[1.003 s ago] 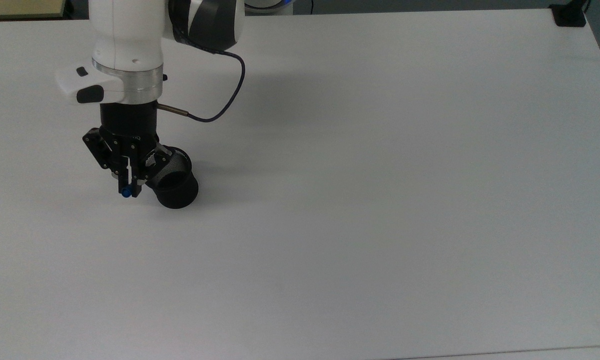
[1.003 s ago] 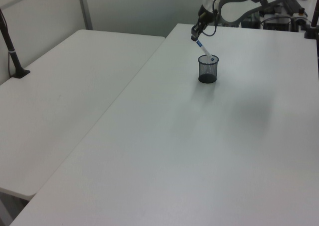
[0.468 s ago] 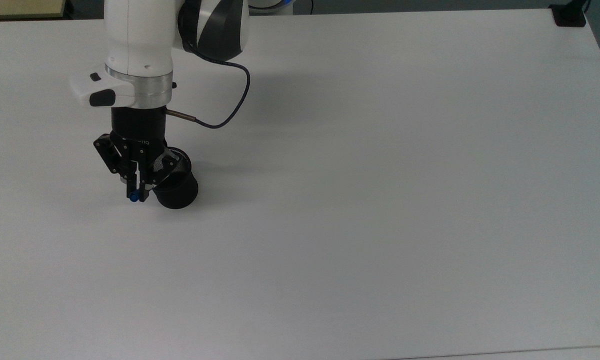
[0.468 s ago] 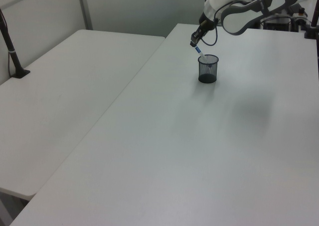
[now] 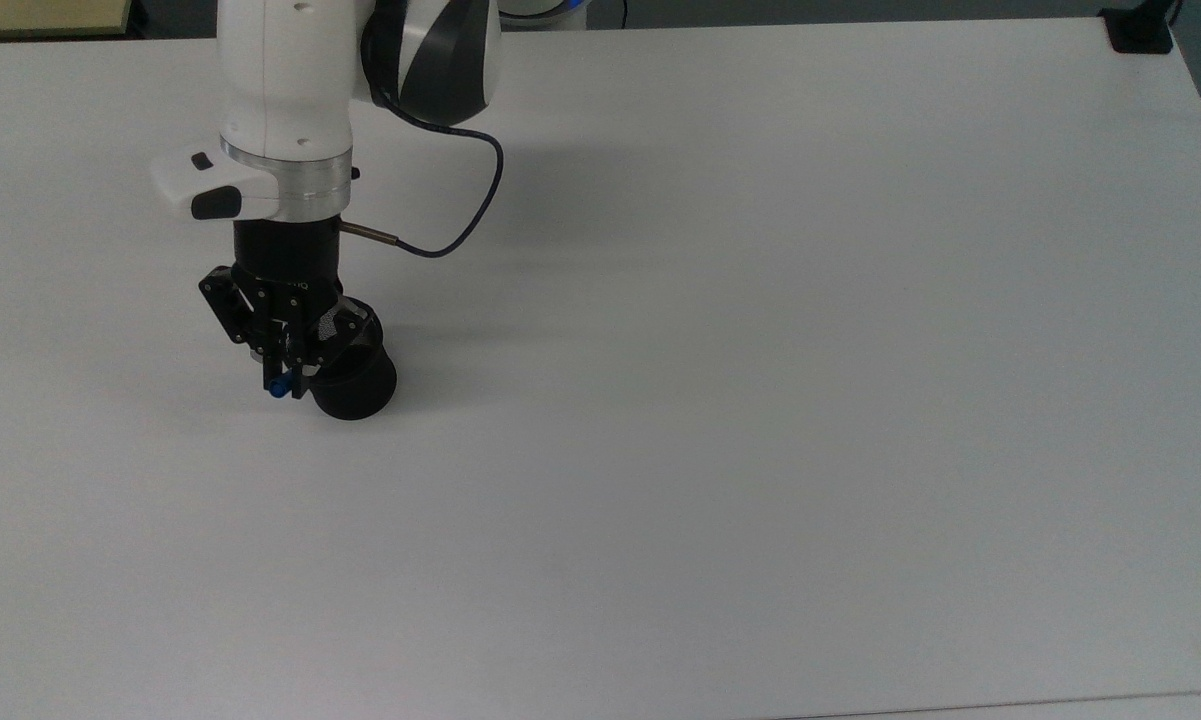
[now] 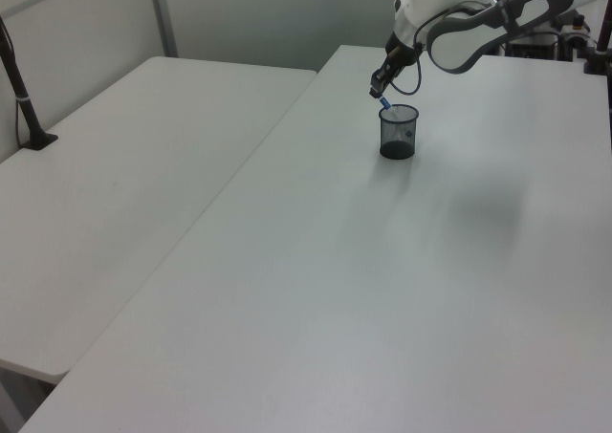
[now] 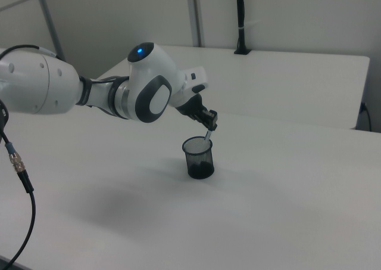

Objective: Insert the marker
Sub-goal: 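Lower the marker tip-first into the mesh cup, then open the gripper to release the marker in the cup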

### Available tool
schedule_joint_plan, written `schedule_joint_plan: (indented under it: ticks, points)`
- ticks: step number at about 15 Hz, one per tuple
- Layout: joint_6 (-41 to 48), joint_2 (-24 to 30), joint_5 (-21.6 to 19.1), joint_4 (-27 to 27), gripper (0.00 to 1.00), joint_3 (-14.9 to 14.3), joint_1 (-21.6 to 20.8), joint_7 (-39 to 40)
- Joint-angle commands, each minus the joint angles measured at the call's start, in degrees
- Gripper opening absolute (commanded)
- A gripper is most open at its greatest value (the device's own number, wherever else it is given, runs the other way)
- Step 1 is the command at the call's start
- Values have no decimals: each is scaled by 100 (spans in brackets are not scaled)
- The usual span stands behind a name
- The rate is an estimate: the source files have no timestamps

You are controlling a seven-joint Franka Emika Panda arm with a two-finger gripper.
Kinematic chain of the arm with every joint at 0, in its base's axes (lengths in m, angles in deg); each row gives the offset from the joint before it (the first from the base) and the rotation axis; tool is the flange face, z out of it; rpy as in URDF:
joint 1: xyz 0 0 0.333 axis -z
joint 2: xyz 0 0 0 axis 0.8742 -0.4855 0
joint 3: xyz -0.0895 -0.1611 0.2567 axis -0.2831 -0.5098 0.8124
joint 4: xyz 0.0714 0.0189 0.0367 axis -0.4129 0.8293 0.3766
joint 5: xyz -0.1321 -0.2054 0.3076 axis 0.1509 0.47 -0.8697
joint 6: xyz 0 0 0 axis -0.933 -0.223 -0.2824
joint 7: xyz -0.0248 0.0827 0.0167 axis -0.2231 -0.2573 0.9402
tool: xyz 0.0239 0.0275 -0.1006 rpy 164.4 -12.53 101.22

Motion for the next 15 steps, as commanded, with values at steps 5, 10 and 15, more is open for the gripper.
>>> schedule_joint_plan:
  ticks: [5,10,15]
  points:
    - [-81,294,81,318,100,-7,-66,-172]
    - [997,548,-15,257,100,54,-75,-163]
    - [2710,971,-516,-50,100,63,-207,-84]
